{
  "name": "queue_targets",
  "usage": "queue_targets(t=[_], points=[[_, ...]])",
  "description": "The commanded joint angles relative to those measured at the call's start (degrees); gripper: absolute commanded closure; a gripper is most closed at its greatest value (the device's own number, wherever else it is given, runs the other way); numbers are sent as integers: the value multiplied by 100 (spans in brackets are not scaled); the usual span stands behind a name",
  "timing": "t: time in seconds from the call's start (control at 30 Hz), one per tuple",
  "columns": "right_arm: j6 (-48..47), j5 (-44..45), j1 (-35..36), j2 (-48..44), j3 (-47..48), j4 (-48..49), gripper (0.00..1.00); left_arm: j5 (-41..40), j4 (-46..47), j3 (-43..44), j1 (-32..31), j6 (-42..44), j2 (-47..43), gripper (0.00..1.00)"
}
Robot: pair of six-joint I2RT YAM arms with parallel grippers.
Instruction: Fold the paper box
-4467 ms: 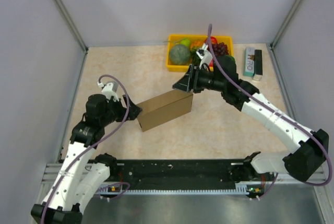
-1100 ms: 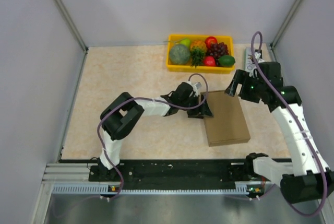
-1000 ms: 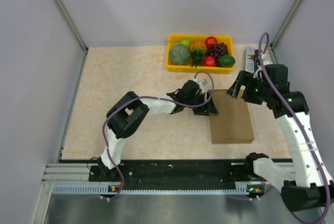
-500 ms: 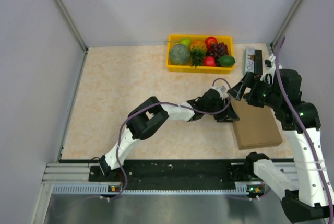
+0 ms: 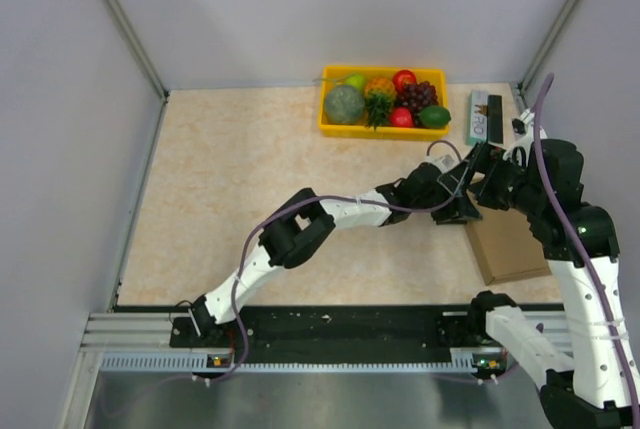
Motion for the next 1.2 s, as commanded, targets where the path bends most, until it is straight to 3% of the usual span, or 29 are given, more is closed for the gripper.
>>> queue_targets(t=[0.0,0.27,0.53,0.67,0.83,0.93,1.17], points=[[-125,134,-10,-139,-29,88,19,-62,-354,430,204,547,122,40],[-143,82,-10,-104,-179,193,19,122,-741,1406,248,820,693,35],[-151,47,-1,-112,-293,238,18,130,-109,1723,292,874,956,31],[-81,-32,-10,-139,-407,282,19,262,-204,2468,310,1005,1291,28],[-20,-85,-10,-236,-495,282,19,385,-161,2514,336,1067,1256,26],[16,-182,-1,-253,-513,282,19,325,-293,2025,345,1207,732,25],[-379,-129,-1,-200,-557,255,19,-405,-267,-1525,705,2375,-2071,23]])
